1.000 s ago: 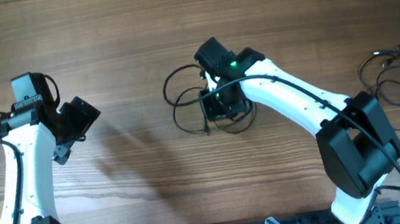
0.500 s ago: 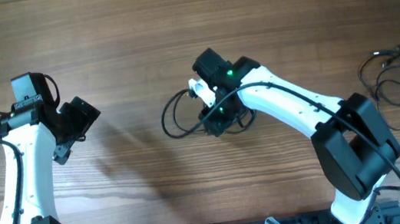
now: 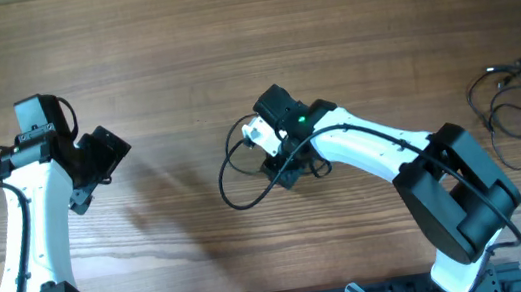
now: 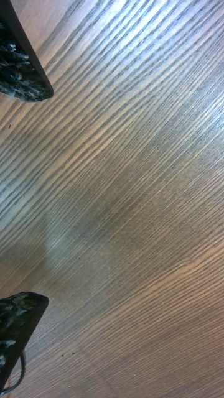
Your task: Untangle cables
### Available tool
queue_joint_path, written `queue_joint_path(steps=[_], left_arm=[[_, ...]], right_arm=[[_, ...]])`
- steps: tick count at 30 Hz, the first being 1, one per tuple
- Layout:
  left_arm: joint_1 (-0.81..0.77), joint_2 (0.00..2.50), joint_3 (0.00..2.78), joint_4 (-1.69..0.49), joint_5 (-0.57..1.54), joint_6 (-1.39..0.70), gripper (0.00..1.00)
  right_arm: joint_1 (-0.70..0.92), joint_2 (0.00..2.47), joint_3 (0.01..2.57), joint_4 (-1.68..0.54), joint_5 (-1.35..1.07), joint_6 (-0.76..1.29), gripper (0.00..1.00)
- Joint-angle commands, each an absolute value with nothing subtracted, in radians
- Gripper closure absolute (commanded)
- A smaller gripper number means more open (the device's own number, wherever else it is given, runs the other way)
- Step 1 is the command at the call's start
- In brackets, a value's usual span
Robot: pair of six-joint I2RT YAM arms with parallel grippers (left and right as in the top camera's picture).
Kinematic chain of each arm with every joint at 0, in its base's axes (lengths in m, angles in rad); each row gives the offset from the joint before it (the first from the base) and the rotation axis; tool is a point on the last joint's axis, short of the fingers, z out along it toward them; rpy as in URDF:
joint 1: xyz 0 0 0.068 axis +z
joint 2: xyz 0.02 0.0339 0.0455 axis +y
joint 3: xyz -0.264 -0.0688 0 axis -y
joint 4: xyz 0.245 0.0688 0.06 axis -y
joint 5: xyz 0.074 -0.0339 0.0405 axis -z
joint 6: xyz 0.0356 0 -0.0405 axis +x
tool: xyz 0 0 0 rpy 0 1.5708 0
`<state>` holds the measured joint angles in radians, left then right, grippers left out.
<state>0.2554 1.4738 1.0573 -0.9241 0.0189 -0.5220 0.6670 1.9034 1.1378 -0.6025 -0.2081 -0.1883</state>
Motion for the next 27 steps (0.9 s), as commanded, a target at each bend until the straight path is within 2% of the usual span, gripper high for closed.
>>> queue_joint_path(steps=[1, 3, 6, 11, 13, 20, 27], left_arm=[[0.260, 1.480, 1.058, -0.925, 0.002, -0.532, 0.00], [0.260, 1.480, 1.058, -0.925, 0.002, -0.532, 0.00], [0.260, 1.480, 1.058, -0.925, 0.002, -0.532, 0.00], [0.260, 1.480, 1.058, -0.925, 0.002, -0.532, 0.00], [0.260, 1.480, 1.058, -0.925, 0.002, -0.532, 0.00], [0.260, 1.480, 1.058, -0.925, 0.002, -0.532, 0.00], [0.260, 1.480, 1.058, -0.925, 0.002, -0.532, 0.00]], right_arm=[[0.670, 1.926, 1.098, -0.583, -0.199, -0.207, 0.51], [0.670, 1.926, 1.098, -0.577, -0.199, -0.206, 0.57], [0.670, 1.925, 1.098, -0.576, -0.199, -0.206, 0.59], [0.670, 1.925, 1.098, -0.577, -0.199, -0.206, 0.83], [0.670, 1.925, 1.098, -0.583, -0.199, -0.204, 0.89], [0.670, 1.925, 1.098, -0.587, -0.199, -0.178, 0.95], [0.670, 1.924, 1.100, -0.591, -0.199, -0.153, 0.96]])
